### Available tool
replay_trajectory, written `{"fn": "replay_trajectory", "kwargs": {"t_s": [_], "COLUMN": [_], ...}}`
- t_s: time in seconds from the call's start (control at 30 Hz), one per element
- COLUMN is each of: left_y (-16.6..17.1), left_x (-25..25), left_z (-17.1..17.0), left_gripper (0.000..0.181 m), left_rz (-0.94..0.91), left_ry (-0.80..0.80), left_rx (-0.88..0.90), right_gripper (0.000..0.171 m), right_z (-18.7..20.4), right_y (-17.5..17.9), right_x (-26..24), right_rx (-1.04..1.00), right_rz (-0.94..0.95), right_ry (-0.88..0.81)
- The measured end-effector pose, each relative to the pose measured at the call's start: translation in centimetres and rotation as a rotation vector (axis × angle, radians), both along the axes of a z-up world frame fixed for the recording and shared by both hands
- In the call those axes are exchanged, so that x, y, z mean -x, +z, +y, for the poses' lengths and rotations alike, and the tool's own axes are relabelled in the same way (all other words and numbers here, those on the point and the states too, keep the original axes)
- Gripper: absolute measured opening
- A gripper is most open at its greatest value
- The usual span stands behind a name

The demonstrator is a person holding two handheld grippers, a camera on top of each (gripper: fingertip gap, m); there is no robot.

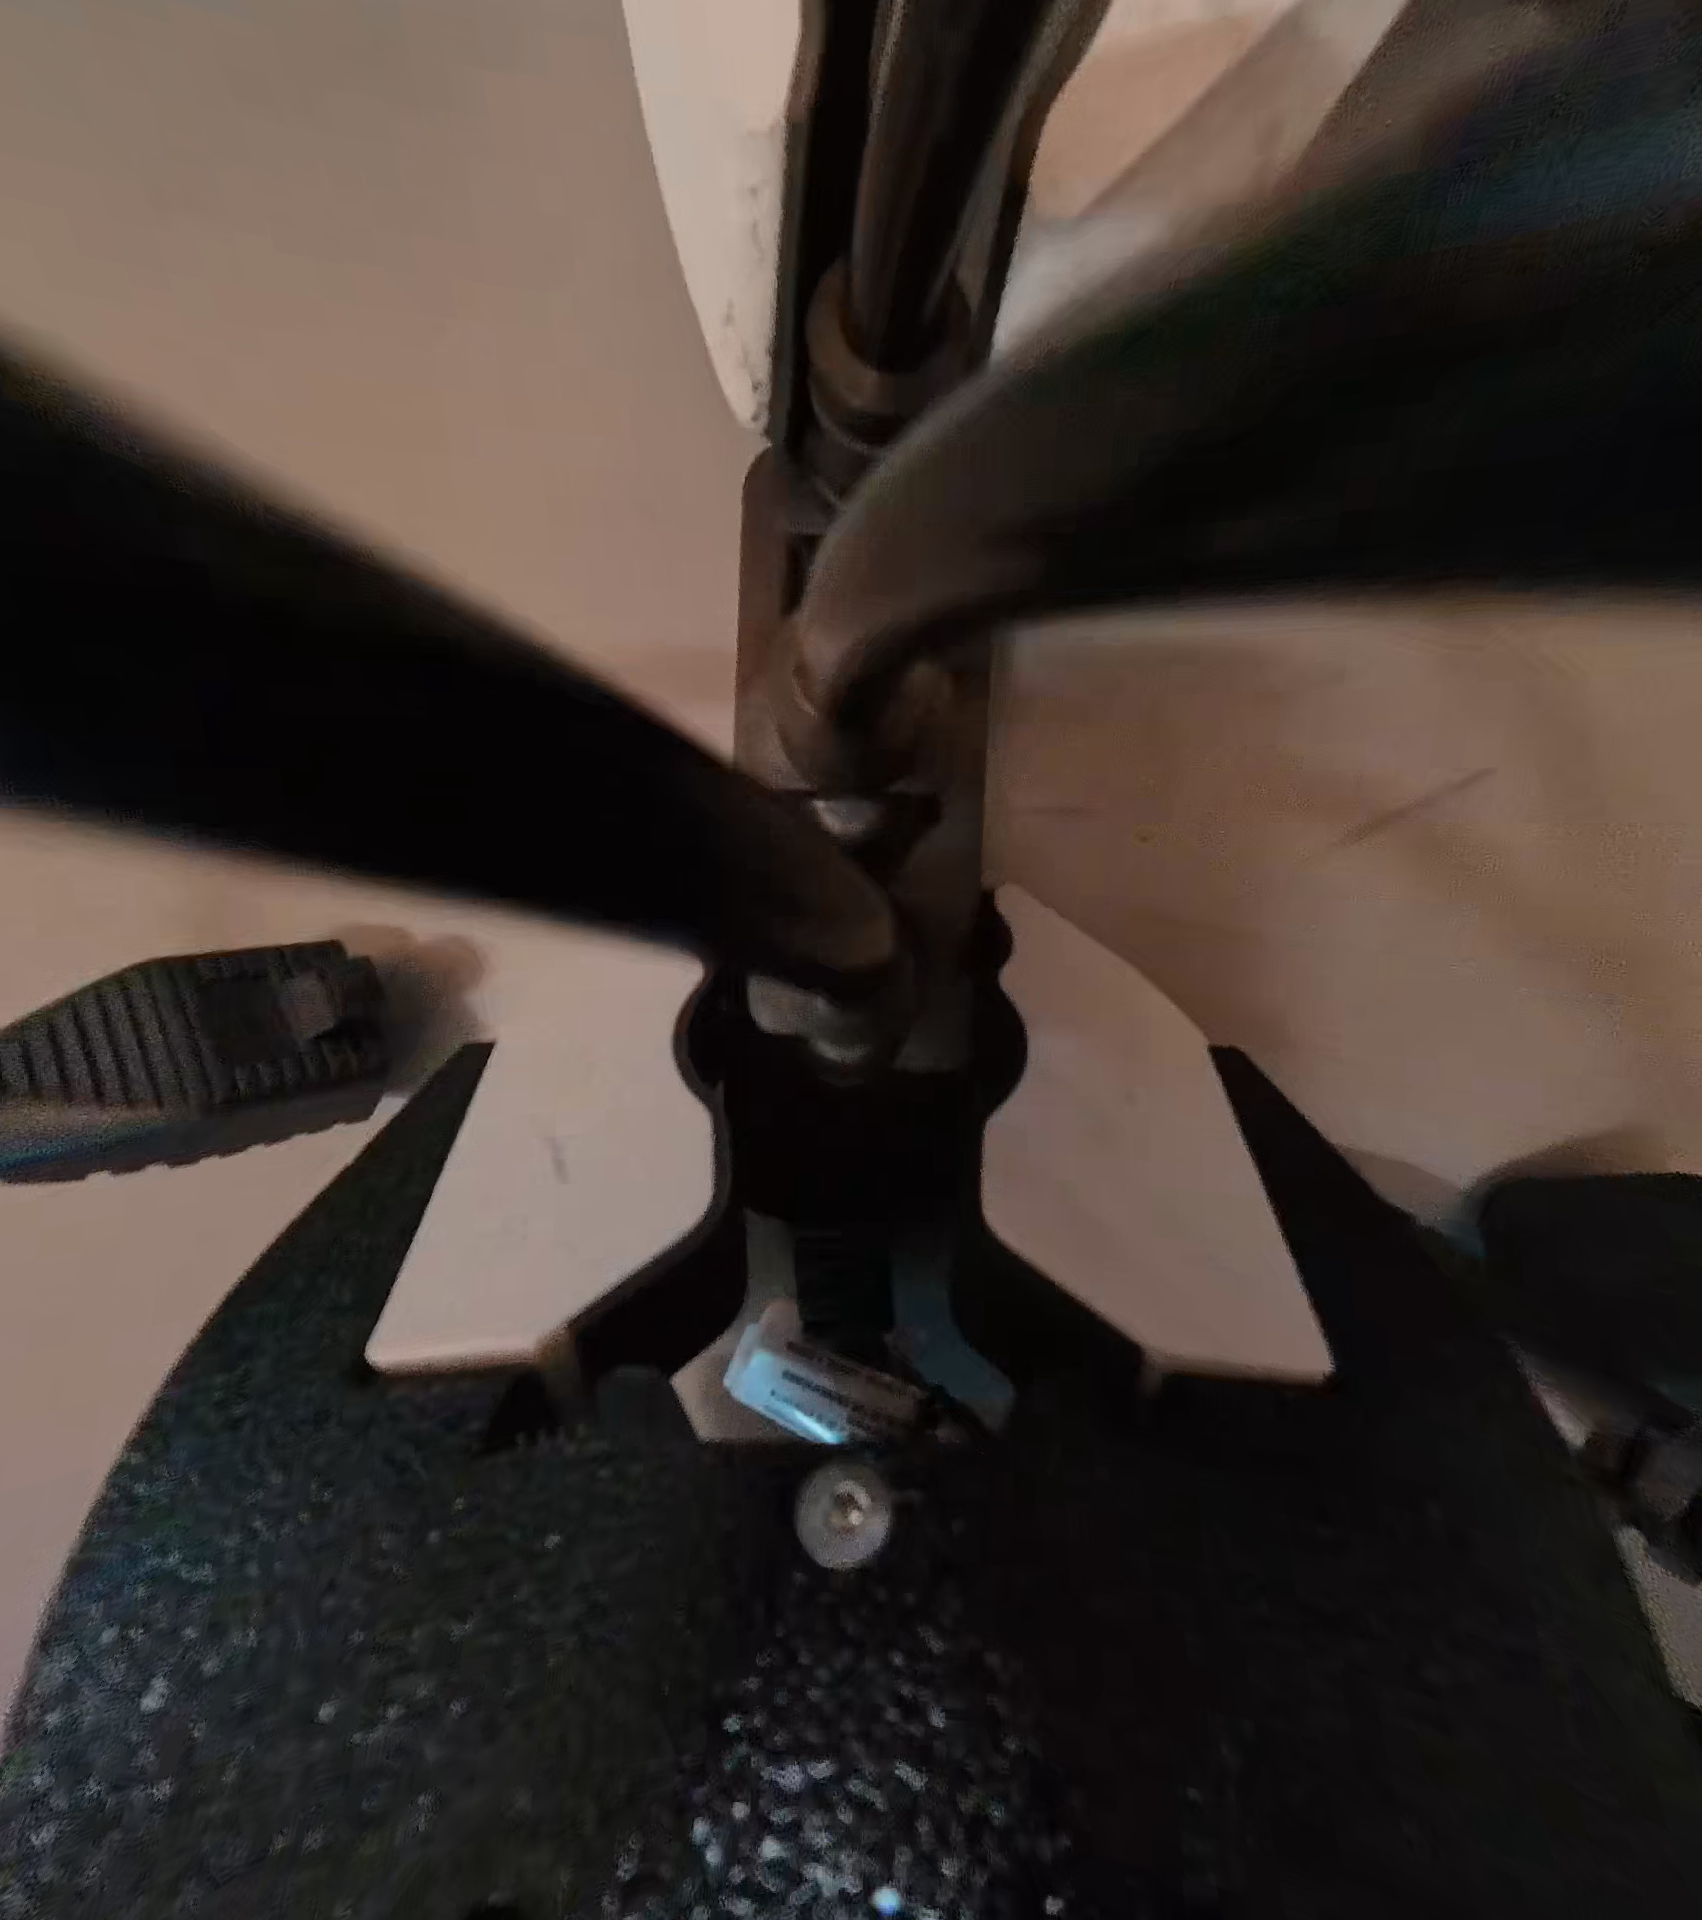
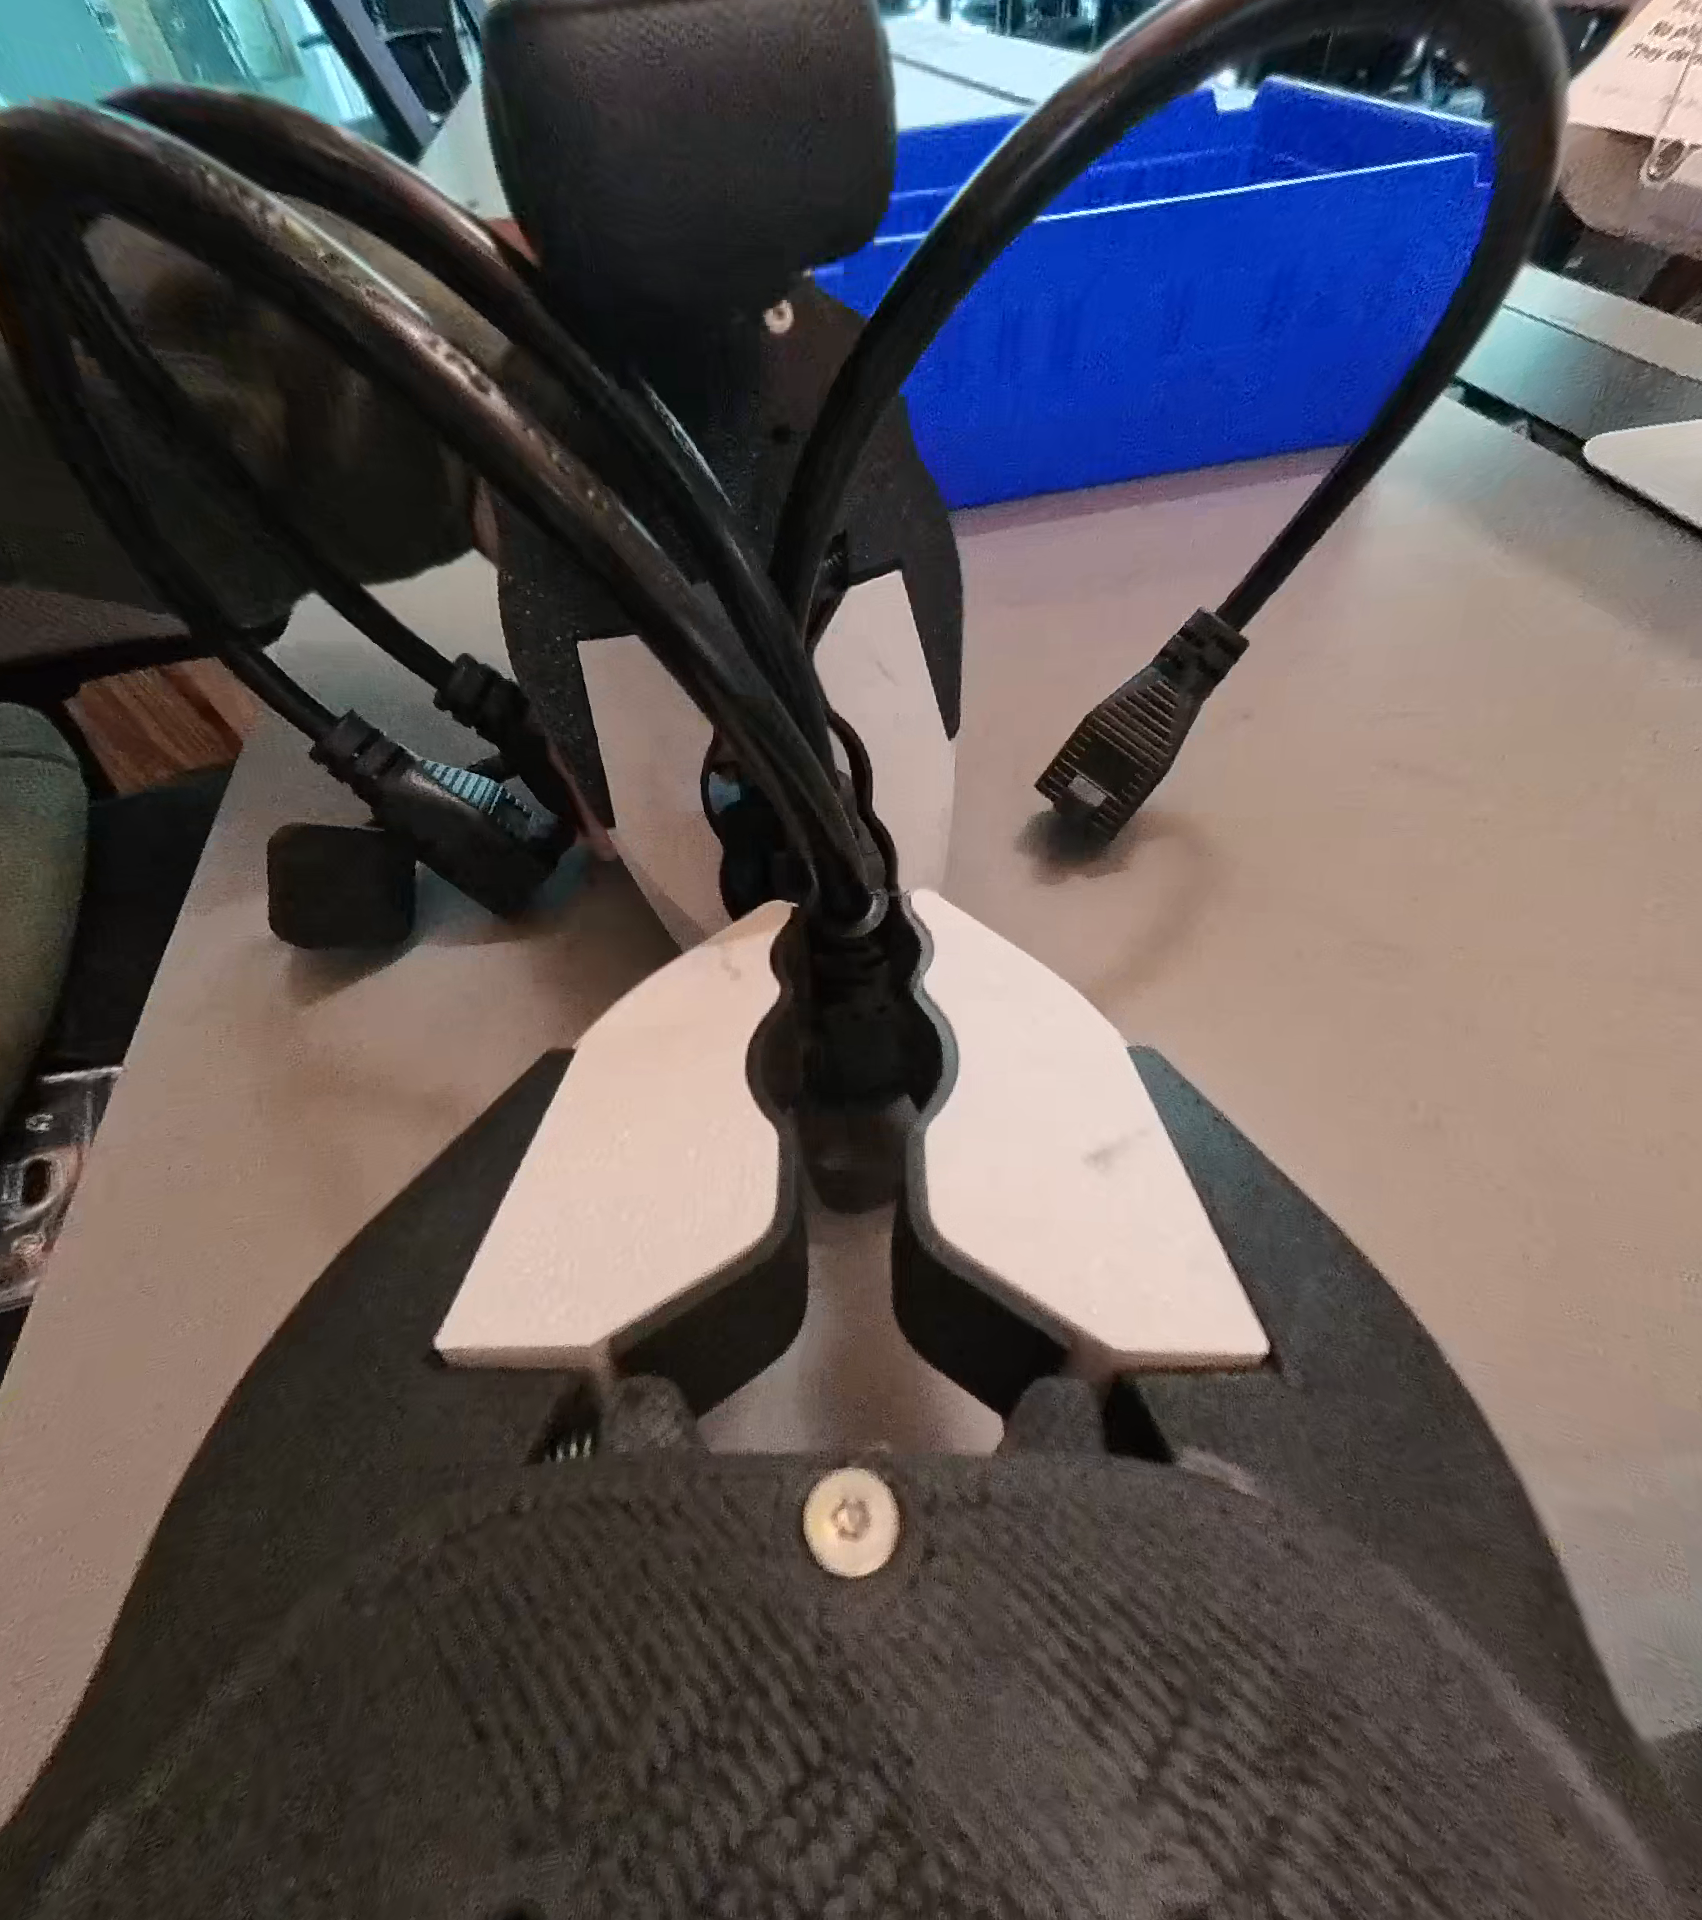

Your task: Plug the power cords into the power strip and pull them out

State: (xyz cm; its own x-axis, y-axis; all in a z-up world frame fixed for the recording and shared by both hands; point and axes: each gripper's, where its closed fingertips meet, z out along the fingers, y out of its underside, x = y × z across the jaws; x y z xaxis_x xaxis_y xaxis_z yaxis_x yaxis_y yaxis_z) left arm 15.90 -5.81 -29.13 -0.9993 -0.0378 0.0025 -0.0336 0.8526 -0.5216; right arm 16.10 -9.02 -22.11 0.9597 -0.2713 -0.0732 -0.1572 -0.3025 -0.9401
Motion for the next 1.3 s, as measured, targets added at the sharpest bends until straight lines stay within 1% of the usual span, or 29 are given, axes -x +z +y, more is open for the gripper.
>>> {"fn": "replay_trajectory", "kwargs": {"t_s": [0.13,0.27,0.47,0.67,0.8,1.0,1.03,1.1,1.2,1.3], "left_y": [0.1,0.3,0.2,0.2,0.2,0.2,0.2,0.3,0.2,0.3], "left_x": [-0.1,-0.1,0.0,0.0,0.0,0.1,0.2,0.1,-0.3,0.1], "left_z": [-0.3,-0.5,-0.6,-1.0,-0.9,-0.9,-1.0,-1.0,-1.0,-1.0], "left_gripper": [0.044,0.044,0.044,0.044,0.044,0.044,0.045,0.045,0.045,0.045], "left_rz": [-0.032,-0.035,-0.030,-0.047,-0.033,-0.009,-0.009,-0.017,-0.018,-0.012], "left_ry": [-0.009,0.028,-0.036,-0.031,-0.004,-0.004,-0.013,-0.005,0.024,-0.011], "left_rx": [0.134,0.241,0.225,0.229,0.231,0.238,0.245,0.247,0.242,0.248], "right_gripper": [0.015,0.015,0.015,0.015,0.015,0.014,0.014,0.014,0.015,0.015], "right_z": [-0.1,0.0,-0.1,0.0,0.0,0.0,0.0,0.1,-0.1,0.0], "right_y": [0.0,0.0,0.0,0.0,0.0,0.0,0.2,0.3,0.0,0.2], "right_x": [0.0,-0.1,0.1,0.1,0.0,0.1,0.2,-0.1,-1.0,0.3], "right_rx": [0.022,0.020,0.031,0.028,-0.014,0.112,0.113,0.051,0.055,0.149], "right_rz": [-0.006,-0.003,-0.005,-0.007,0.005,-0.079,-0.060,-0.011,-0.017,-0.094], "right_ry": [-0.001,-0.005,-0.005,-0.002,-0.017,-0.022,-0.021,-0.043,-0.087,-0.023]}}
